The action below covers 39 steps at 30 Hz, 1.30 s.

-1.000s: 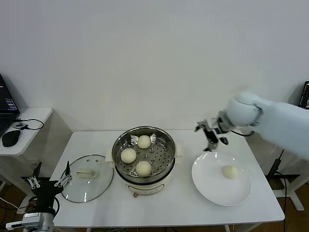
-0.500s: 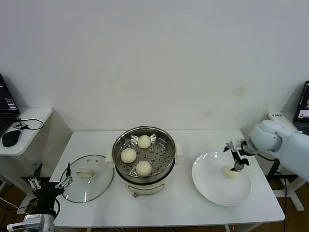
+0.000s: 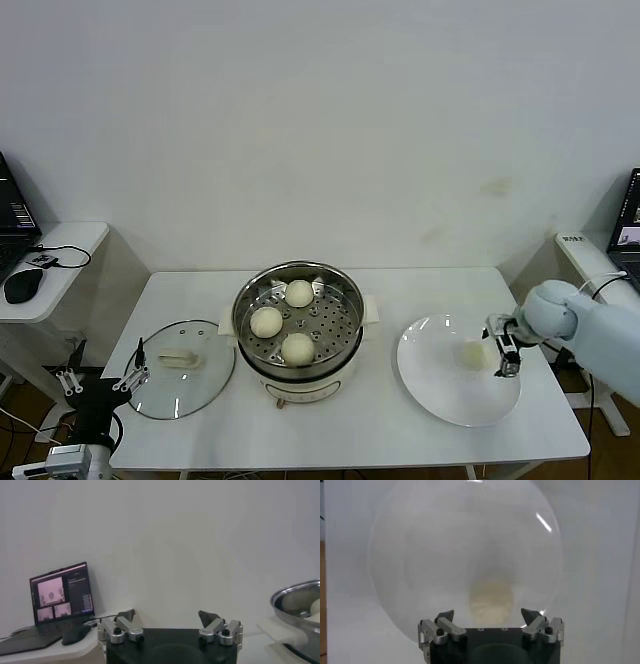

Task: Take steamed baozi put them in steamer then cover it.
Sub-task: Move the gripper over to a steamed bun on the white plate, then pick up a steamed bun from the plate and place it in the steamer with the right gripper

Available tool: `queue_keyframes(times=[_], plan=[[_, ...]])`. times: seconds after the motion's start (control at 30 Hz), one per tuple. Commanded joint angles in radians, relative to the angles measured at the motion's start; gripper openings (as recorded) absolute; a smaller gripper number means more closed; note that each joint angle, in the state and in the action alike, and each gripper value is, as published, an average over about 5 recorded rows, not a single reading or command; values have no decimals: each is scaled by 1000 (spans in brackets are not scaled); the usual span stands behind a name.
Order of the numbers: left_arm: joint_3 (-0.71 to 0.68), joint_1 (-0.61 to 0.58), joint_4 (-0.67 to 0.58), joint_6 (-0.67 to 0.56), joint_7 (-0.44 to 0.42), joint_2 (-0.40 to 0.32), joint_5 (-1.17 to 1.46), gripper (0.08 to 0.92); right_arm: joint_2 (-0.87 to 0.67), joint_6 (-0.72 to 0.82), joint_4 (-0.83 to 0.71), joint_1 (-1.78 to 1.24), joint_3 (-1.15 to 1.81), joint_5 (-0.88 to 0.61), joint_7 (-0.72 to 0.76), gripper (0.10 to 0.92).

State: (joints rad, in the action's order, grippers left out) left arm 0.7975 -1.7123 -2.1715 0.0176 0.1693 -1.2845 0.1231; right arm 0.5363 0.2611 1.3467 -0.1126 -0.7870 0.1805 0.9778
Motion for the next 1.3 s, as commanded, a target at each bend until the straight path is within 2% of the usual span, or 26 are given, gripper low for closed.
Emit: queue_keyframes(times=[0.03, 0.4, 0.63, 0.87, 1.1, 1.3], plan=[[-4, 2, 0, 1, 1, -1, -3, 823, 72, -8, -87, -52, 35, 35, -18, 809], [-26, 15, 2, 6, 1, -5, -20, 823, 92, 9, -89, -31, 31, 19, -16, 728], [-33, 20, 14, 5, 2, -8, -22, 823, 88, 0, -87, 6, 15, 19, 17, 628], [-37, 22, 17, 4, 3, -9, -22, 823, 81, 5, -53, 101, -38, -20, 41, 591], [-40, 26, 10, 6, 3, -5, -21, 823, 71, 52, 88, 395, -179, -163, 52, 574], [-57, 38, 8, 10, 3, 7, -28, 823, 180, 137, 153, 718, -356, -347, 26, 584]])
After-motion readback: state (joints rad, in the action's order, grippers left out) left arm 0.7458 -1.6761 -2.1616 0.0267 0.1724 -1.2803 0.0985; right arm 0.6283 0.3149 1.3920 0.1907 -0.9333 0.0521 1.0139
